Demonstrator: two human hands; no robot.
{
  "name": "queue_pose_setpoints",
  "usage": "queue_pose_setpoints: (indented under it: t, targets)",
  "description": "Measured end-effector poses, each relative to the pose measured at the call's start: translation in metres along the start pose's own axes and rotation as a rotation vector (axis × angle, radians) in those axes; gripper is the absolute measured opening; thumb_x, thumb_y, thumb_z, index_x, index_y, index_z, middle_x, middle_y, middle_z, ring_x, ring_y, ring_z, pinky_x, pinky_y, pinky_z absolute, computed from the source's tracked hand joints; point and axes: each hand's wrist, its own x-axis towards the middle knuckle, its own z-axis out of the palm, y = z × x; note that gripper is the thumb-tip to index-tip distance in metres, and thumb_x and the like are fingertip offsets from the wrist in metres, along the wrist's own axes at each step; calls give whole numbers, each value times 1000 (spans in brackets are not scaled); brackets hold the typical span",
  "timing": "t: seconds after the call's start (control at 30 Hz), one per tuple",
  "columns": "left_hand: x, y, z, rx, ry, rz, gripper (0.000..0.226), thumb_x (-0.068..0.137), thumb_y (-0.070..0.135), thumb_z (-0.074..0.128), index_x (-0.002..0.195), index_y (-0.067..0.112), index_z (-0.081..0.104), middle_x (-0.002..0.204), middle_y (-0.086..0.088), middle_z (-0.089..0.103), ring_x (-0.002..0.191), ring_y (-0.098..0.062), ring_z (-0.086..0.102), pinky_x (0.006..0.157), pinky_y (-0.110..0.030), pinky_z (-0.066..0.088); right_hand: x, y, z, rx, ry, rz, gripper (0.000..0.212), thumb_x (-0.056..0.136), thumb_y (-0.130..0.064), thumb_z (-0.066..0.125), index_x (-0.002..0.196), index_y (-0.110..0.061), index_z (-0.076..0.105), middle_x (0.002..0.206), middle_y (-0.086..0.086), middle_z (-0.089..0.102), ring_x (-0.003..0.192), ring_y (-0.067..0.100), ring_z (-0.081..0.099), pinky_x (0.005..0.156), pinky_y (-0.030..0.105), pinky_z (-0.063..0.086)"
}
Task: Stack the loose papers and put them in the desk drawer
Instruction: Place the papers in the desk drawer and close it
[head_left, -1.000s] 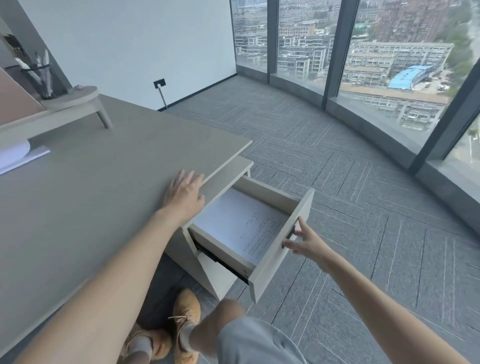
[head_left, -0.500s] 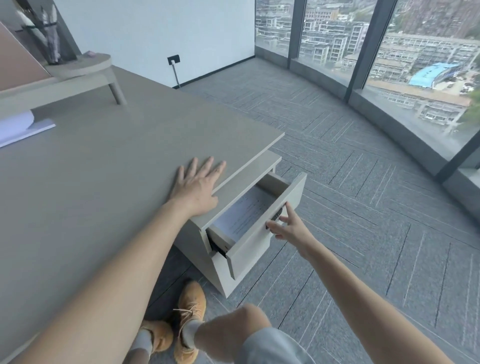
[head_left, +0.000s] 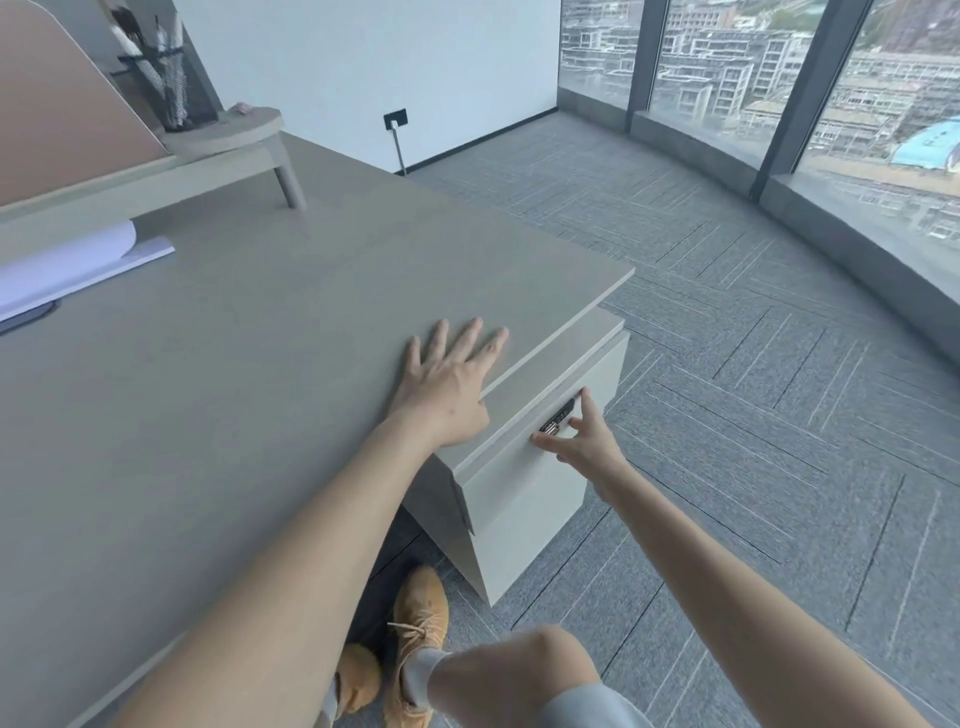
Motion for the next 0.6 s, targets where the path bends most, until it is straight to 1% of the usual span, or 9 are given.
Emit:
queue_pose_setpoints:
  t: [0.1,0.17,0.27,0.33,0.4,0.47,0.53,0.57,0.6]
  targets:
    - [0,1,0,3,4,-4,89,89,24,50,157,38,-5,169,5,-5,154,-33,-5,122,-57,3,6,-5,6,-20,8,-21,94,73,-25,86,145,-10,28,138,24,51,125,39,53,98,57,51]
    - [0,1,0,5,3,-6,88,90,26,50,157,38,-6,169,5,-5,154,-33,-5,122,-57,3,8,-7,9,-34,22,-19,100,72,-27,87,150,-13,25,138,23,51,125,36,54,97,56,52]
    - [0,2,0,9,1,-10,87,91,27,50,157,38,-6,169,4,-6,154,-33,-6,122,-57,2,8,-5,12,-54,18,-28,117,69,-37,87,159,-29,12,145,18,47,131,31,50,99,53,53]
    - [0,3,0,12,5,-16,89,90,25,50,157,38,-6,169,4,-6,154,-34,-6,122,-57,2,9,-4,13,-53,4,-31,117,71,-36,86,159,-34,9,147,17,45,132,32,50,98,53,53]
    - [0,3,1,15,5,-22,91,88,22,51,157,38,-7,169,4,-6,154,-34,-6,122,-57,2,10,-7,13,-72,-7,-29,113,75,-33,85,158,-34,9,139,14,48,127,35,53,94,54,55]
    - [0,3,1,16,0,-24,91,87,22,51,157,38,-7,169,4,-7,154,-34,-7,122,-57,1,12,-9,13,-89,-18,-22,114,76,-33,84,159,-31,6,133,11,49,125,34,55,92,53,56]
    - [0,3,0,18,-5,-26,91,88,23,51,157,38,-7,169,4,-7,154,-34,-7,122,-57,1,12,-9,12,-122,-15,-31,117,74,-39,84,159,-31,3,137,12,51,128,31,53,94,52,55]
    - [0,3,0,17,-5,-26,90,88,25,51,157,38,-6,169,4,-7,154,-34,-7,122,-57,1,12,-8,12,-137,-14,-35,117,74,-41,83,159,-31,3,136,11,52,129,29,52,96,51,54]
    - [0,3,-1,13,-5,-26,90,89,27,51,157,38,-6,169,4,-6,154,-34,-6,122,-57,2,11,-9,11,-154,-20,-30,117,76,-41,82,159,-29,2,131,8,53,127,27,52,98,49,53]
